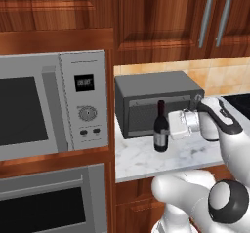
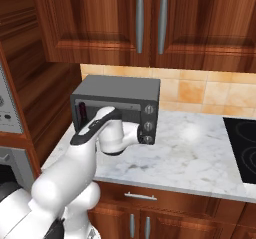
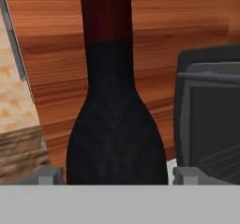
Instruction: There is a wine glass and glass cup on the dining counter. Place the wine bottle next to the wine glass and the juice bottle next to the glass cup.
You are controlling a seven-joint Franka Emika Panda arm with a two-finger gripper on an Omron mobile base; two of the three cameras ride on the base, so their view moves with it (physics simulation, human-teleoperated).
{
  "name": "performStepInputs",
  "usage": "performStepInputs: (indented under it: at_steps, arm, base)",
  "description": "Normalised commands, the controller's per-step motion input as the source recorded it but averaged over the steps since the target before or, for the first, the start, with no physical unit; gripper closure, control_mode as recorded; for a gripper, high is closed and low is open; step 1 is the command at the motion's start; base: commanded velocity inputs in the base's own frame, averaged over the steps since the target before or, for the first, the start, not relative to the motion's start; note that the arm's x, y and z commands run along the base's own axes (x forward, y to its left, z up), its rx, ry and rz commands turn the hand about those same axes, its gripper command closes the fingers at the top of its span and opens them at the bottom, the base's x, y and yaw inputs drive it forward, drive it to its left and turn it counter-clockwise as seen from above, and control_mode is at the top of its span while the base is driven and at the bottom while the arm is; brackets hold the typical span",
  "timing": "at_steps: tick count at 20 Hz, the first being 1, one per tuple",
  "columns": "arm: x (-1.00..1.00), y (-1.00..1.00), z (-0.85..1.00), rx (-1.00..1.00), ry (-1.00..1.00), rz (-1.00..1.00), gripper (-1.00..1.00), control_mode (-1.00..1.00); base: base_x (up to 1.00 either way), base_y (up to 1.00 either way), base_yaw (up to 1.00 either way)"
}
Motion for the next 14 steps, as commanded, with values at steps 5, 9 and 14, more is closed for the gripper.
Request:
performStepInputs:
  at_steps: [5, 9, 14]
  arm:
    - [-0.4, -0.08, 0.36, 0.01, -0.02, 0.06, 1.0, -1.0]
    - [-0.38, -0.1, 0.3, 0.04, -0.04, 0.01, 1.0, -1.0]
    - [-0.35, -0.13, 0.25, 0.11, -0.02, 0.0, 1.0, -1.0]
  base:
    - [0.0, 0.0, 0.0]
    - [0.0, 0.0, 0.0]
    - [0.0, 0.0, 0.0]
